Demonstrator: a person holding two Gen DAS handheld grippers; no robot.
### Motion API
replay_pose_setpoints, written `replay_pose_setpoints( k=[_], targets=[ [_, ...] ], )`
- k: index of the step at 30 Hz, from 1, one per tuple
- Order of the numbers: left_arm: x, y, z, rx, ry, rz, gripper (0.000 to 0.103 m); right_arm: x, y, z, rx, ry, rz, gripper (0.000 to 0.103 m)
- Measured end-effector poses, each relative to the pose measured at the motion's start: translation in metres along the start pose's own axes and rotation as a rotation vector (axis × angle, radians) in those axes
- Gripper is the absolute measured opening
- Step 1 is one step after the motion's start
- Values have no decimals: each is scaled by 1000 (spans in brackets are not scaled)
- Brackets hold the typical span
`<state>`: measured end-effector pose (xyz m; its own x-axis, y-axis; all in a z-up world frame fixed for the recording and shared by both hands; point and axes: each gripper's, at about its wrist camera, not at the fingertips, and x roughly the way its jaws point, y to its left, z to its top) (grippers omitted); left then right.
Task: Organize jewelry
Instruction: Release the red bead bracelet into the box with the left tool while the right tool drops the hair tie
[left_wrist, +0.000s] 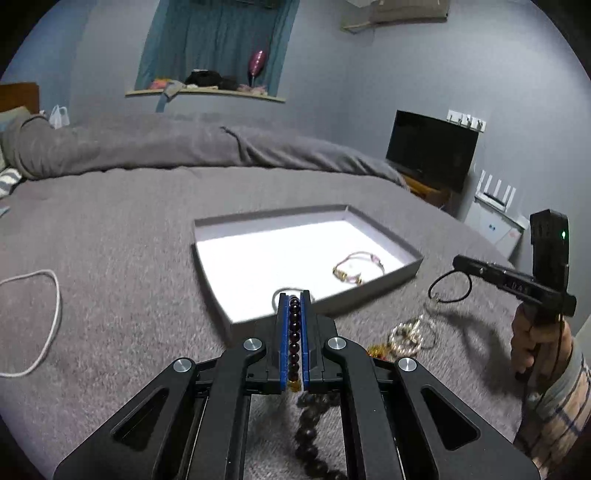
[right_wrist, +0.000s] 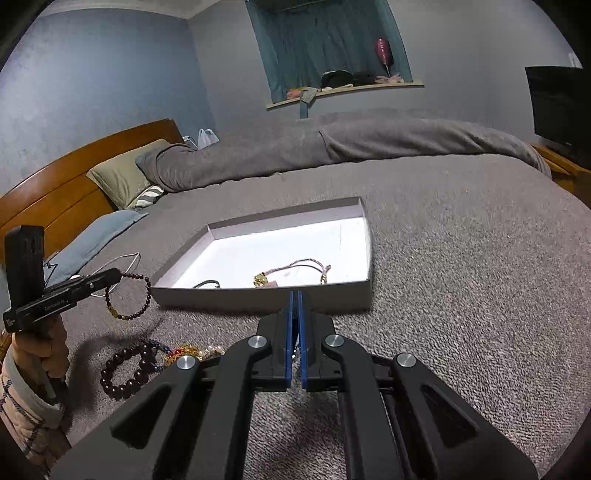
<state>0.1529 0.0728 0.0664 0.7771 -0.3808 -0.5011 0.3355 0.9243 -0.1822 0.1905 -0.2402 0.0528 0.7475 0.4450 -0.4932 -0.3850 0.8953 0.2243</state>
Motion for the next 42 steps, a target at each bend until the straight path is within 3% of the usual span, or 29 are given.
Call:
replay_pose_setpoints(
  k=[18,28,42],
  targets=[
    [21,3,26,-6,-38,-2,6,23,20,43,-16,-67,32,3],
    [46,9,32,-32,-31,-33,6,73,19,55,-11,-10,10,3],
    [88,5,27,31,55,38,6,107,-4,44,46,74,-38,3]
  ],
)
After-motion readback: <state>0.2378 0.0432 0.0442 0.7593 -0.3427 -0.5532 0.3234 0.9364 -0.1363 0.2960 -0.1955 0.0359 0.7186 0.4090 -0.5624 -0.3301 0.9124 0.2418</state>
